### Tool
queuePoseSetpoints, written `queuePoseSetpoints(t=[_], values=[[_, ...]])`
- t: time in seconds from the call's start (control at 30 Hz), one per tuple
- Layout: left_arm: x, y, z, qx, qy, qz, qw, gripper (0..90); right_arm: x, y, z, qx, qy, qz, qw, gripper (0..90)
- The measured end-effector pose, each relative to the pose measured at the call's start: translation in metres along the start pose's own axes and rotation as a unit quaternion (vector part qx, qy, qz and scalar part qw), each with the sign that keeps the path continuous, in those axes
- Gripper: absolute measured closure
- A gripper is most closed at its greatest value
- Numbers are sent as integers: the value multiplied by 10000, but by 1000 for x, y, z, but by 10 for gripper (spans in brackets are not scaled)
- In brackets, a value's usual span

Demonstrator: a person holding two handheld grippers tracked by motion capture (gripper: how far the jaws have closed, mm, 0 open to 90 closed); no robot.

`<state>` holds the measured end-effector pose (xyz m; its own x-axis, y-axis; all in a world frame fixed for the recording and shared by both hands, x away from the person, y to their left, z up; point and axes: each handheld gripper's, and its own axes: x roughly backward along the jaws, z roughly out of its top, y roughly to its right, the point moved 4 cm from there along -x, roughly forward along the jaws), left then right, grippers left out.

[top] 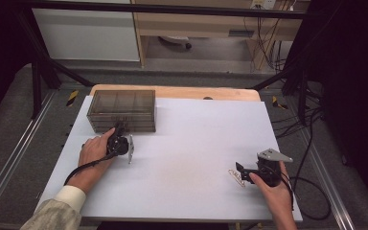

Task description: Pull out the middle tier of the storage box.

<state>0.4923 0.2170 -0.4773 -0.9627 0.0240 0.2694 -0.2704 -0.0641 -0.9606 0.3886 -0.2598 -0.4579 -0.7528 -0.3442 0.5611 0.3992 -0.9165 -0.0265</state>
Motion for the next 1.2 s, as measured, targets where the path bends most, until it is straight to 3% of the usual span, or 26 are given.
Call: queuePoseSetpoints(t=[0.5,0.8,1.2], values=[[-1,4,8,-268,167,247,9992,756,0,0,-1,-12,-25,1,10000,58],[-2,5,12,-385,47,418,9984,811,-1,0,-1,-11,-38,5,10000,57],[5,6,13,-290,19,402,9988,815,0,0,-1,-30,-27,17,10000,58]])
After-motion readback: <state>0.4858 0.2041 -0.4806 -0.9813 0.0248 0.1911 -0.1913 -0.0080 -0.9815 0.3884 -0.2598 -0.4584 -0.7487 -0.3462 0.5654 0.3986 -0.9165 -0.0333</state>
